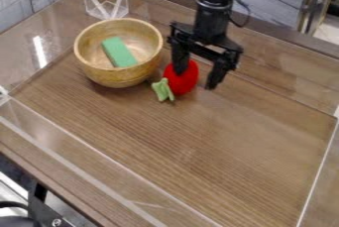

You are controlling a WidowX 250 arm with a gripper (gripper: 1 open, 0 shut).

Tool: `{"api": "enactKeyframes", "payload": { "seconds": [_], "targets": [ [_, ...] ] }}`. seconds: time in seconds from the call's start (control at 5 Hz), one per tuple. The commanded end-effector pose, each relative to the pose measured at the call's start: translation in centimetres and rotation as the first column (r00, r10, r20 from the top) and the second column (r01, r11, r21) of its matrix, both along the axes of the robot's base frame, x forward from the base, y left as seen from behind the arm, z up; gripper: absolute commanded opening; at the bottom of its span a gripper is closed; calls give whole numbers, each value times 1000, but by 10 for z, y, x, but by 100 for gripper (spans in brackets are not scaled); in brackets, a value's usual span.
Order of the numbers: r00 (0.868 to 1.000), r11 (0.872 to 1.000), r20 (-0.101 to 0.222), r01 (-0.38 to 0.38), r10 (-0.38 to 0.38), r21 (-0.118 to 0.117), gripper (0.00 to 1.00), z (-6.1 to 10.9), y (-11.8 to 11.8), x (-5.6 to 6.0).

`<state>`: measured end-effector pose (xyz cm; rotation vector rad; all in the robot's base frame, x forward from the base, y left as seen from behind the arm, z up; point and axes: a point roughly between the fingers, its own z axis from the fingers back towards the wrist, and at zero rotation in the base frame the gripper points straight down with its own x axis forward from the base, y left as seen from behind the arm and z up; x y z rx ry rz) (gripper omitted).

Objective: Move the red fruit to the left

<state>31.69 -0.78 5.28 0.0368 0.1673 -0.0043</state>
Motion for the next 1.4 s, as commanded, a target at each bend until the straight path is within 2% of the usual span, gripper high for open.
{"api": "enactKeyframes", "payload": {
  "seconds": [0.0, 0.2, 0.4, 0.6, 1.2],
  "targets": [
    [995, 998, 67, 68, -68, 1, 100, 20, 10, 9],
    [993, 995, 68, 96, -97, 9, 0, 22, 21, 7],
    [997, 1000, 70, 22, -23, 16, 100, 16, 29, 15],
    [996, 999, 74, -49, 47, 16, 100, 10, 36, 21],
    [995, 998, 78, -58, 57, 9, 100, 15, 42, 24]
  ]
}}
